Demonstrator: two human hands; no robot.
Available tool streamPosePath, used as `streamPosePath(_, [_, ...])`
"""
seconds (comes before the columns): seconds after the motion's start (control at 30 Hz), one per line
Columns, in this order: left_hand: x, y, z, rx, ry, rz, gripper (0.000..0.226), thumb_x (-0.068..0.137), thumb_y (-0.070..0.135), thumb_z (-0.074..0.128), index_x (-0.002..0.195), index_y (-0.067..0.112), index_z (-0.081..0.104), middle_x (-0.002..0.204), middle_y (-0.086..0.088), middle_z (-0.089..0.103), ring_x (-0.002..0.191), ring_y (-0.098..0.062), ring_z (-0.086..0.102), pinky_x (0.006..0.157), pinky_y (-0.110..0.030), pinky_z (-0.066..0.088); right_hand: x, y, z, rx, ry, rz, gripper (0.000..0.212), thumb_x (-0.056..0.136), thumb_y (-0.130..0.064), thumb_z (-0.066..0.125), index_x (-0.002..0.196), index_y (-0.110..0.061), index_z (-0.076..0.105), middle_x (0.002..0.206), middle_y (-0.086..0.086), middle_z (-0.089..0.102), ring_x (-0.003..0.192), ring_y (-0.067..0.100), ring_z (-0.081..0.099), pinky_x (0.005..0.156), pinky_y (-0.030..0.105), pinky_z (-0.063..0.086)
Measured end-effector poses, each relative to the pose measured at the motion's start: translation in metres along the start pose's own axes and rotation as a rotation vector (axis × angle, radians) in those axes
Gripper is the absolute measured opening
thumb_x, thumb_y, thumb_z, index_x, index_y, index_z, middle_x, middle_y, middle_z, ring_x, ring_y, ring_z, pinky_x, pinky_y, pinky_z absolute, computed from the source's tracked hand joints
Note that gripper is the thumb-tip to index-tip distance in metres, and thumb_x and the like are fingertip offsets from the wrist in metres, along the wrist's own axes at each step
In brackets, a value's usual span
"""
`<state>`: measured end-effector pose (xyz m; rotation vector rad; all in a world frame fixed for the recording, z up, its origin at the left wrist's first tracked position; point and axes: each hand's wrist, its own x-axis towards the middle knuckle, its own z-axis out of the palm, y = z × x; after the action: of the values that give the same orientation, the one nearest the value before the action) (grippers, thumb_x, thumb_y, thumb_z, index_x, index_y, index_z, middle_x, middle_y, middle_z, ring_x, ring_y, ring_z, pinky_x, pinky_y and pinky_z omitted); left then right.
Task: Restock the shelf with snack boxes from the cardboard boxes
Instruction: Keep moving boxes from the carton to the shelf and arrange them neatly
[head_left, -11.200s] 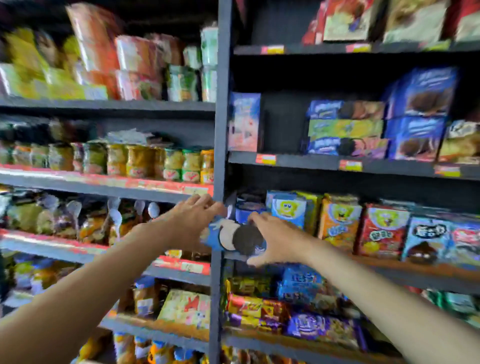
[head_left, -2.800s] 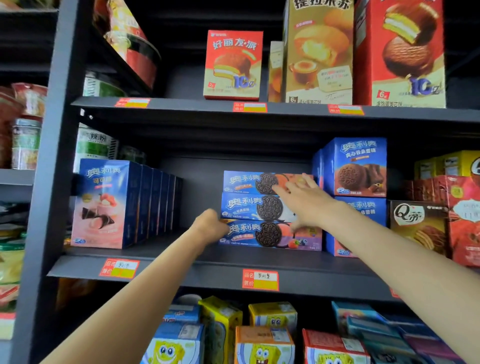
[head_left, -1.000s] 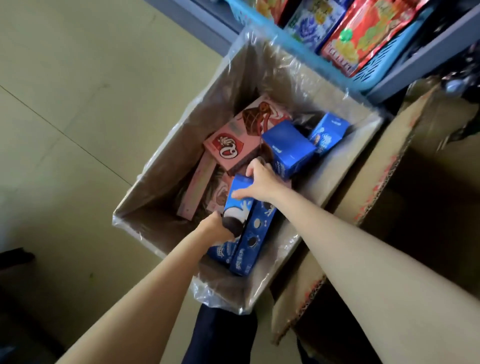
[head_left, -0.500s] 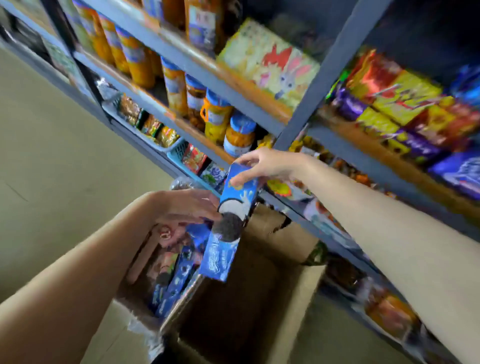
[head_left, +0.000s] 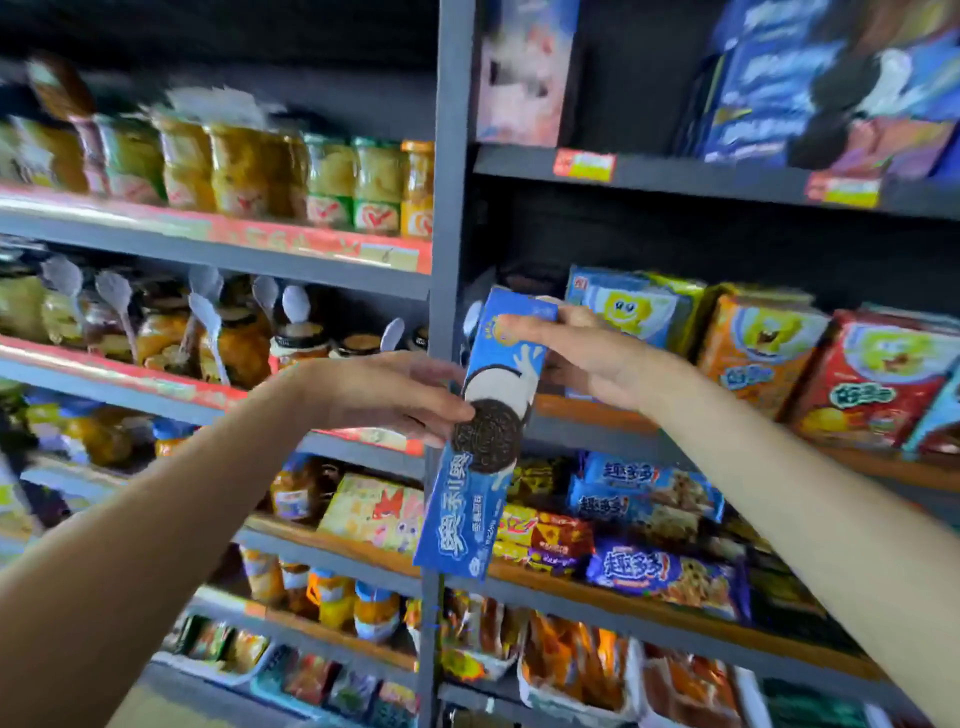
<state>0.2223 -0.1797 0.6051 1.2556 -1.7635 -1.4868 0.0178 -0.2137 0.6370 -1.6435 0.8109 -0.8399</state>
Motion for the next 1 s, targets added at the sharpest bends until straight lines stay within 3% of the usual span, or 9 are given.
streamPosePath(0.13, [0.007,0.059,0.009,-0.011,-0.014,0.092,0.048,0.062,0.03,0.077,0.103,0.016,0.057,0.087,0.006,0.068,0.075,-0.005,0.064,0.064,-0.019,0.053,-0.02,-0.048,-0.03,-0.035,0.244,-0.145,0.005,0.086,-0.021,0.065,0.081,-0.02,0.063,0.077,-0.002,0.067,0.068,0.011,0.061,0.061,0.022,0.05])
streamPosePath(0.27, [0.017,0.103,0.015,0.098,-0.131,0.095,0.082,0.045,0.051,0.087,0.113,0.015,0.06,0.106,0.0,0.07,0.089,-0.011,0.065,0.08,-0.028,0.05,-0.032,-0.079,-0.069,0.085,0.419,-0.24,0.011,0.087,-0.027,0.064,0.083,-0.017,0.067,0.074,-0.002,0.069,0.068,0.013,0.062,0.066,0.025,0.05])
streamPosePath(0.33, [0.025,0.129,0.023,0.178,-0.074,0.154,0.066,0.049,0.05,0.086,0.101,0.018,0.061,0.093,0.001,0.065,0.08,-0.009,0.059,0.069,-0.02,0.047,-0.036,-0.092,-0.091,0.12,0.457,-0.285,0.008,0.088,-0.026,0.063,0.088,-0.018,0.065,0.074,-0.005,0.07,0.067,0.009,0.063,0.064,0.025,0.052])
streamPosePath(0.4, [0.034,0.156,0.035,0.3,0.093,0.267,0.049,0.056,0.044,0.084,0.088,0.02,0.058,0.083,0.001,0.056,0.073,-0.008,0.05,0.061,-0.016,0.042,-0.039,-0.104,-0.119,0.03,0.535,-0.342,0.021,0.086,-0.027,0.065,0.105,-0.019,0.059,0.094,-0.001,0.069,0.079,0.008,0.063,0.069,0.026,0.051])
streamPosePath(0.47, [0.049,0.179,0.041,0.521,0.313,0.437,0.045,0.058,0.041,0.083,0.079,0.02,0.049,0.073,0.002,0.05,0.065,-0.012,0.044,0.058,-0.017,0.037,-0.048,-0.121,-0.148,-0.36,0.661,-0.41,0.04,0.083,-0.03,0.069,0.118,-0.022,0.051,0.117,0.002,0.056,0.102,0.011,0.055,0.084,0.026,0.044])
streamPosePath(0.57, [0.067,0.21,0.044,0.837,0.627,0.706,0.049,0.057,0.054,0.07,0.079,0.019,0.043,0.071,0.003,0.046,0.065,-0.019,0.044,0.06,-0.026,0.038,-0.065,-0.152,-0.186,-0.728,0.631,-0.524,0.052,0.079,-0.026,0.073,0.123,-0.025,0.045,0.12,-0.003,0.047,0.111,0.009,0.046,0.094,0.023,0.038])
streamPosePath(0.77, [0.092,0.264,0.06,1.597,1.38,1.254,0.048,0.058,0.021,0.059,0.103,0.01,0.048,0.101,-0.012,0.046,0.085,-0.03,0.041,0.072,-0.04,0.037,-0.074,-0.184,-0.235,-0.681,0.432,-0.443,0.065,0.055,-0.06,0.079,0.112,-0.041,0.055,0.123,-0.004,0.057,0.11,0.008,0.055,0.098,0.029,0.044])
streamPosePath(0.9, [0.116,0.268,0.06,1.681,1.554,1.376,0.045,0.06,0.008,0.063,0.103,0.01,0.048,0.106,-0.007,0.043,0.087,-0.029,0.041,0.073,-0.038,0.031,-0.069,-0.185,-0.251,-0.691,0.431,-0.625,0.045,0.066,-0.026,0.084,0.102,-0.033,0.057,0.104,-0.005,0.06,0.088,0.004,0.058,0.083,0.016,0.047])
streamPosePath(1.0, [0.128,0.266,0.061,1.619,1.551,1.322,0.049,0.057,0.011,0.066,0.102,0.01,0.047,0.106,-0.005,0.044,0.089,-0.028,0.042,0.074,-0.037,0.032,-0.062,-0.18,-0.26,-0.735,0.456,-0.745,0.047,0.069,-0.021,0.081,0.104,-0.035,0.053,0.108,-0.008,0.054,0.09,-0.005,0.054,0.079,0.005,0.039])
